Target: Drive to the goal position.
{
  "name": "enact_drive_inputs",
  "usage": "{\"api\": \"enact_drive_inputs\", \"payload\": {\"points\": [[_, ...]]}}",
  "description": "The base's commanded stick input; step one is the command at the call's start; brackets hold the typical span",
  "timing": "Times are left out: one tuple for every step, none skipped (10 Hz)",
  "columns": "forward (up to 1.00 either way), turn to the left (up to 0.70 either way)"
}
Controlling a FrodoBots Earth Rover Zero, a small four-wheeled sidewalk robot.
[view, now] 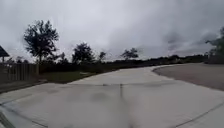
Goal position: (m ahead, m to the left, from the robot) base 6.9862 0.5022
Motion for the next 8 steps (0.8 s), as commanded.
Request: {"api": "enact_drive_inputs", "payload": {"points": [[0.85,0.0],[0.85,0.0],[0.85,0.0],[0.85,0.0],[0.85,0.0],[0.85,0.0],[0.85,0.0],[0.85,0.0]]}}
